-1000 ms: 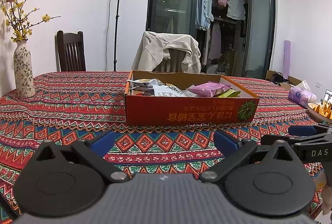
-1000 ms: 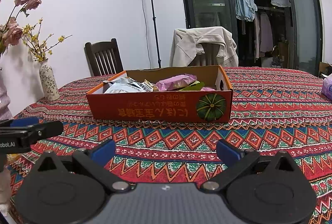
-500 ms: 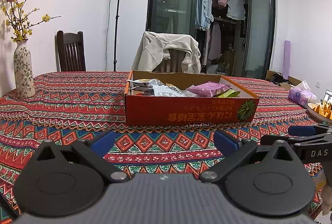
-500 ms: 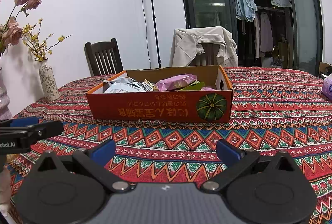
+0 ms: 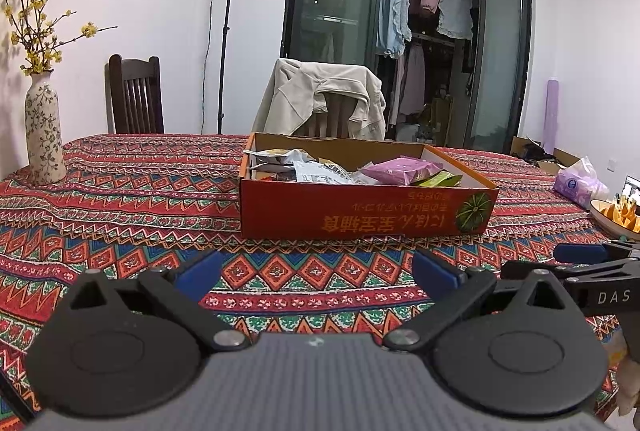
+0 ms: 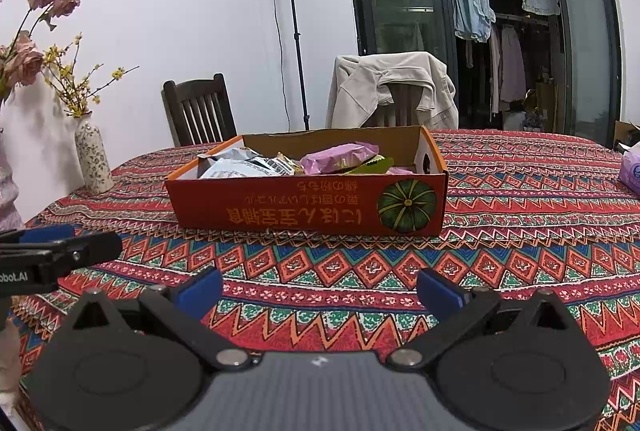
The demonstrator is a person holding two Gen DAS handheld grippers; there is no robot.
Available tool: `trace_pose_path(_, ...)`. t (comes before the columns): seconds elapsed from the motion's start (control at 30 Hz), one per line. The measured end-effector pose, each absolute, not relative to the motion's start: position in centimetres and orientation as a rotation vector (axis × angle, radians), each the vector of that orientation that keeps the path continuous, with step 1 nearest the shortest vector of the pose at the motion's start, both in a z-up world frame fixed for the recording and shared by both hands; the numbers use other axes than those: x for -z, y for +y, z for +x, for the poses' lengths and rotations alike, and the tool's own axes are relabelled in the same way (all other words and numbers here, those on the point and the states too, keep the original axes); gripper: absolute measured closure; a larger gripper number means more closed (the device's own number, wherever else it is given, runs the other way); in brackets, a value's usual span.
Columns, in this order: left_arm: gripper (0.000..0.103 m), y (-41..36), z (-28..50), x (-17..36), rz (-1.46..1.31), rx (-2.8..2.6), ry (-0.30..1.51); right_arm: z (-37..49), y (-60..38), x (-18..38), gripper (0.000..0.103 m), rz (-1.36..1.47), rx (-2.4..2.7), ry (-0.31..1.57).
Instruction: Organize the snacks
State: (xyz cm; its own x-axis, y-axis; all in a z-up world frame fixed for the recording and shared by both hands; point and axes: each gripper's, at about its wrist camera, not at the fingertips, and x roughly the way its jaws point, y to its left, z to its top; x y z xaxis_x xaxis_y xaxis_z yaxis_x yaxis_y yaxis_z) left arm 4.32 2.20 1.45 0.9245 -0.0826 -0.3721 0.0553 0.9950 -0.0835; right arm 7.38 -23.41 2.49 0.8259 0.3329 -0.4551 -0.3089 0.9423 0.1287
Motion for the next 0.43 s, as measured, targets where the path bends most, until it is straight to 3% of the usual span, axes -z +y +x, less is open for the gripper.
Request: trace_pose_path(0.43, 0.0, 2.17, 4.34, -1.33, -0.077, 0.068, 0.395, 7.41, -23.34, -2.19, 0.0, 0.046, -0.34, 0.498)
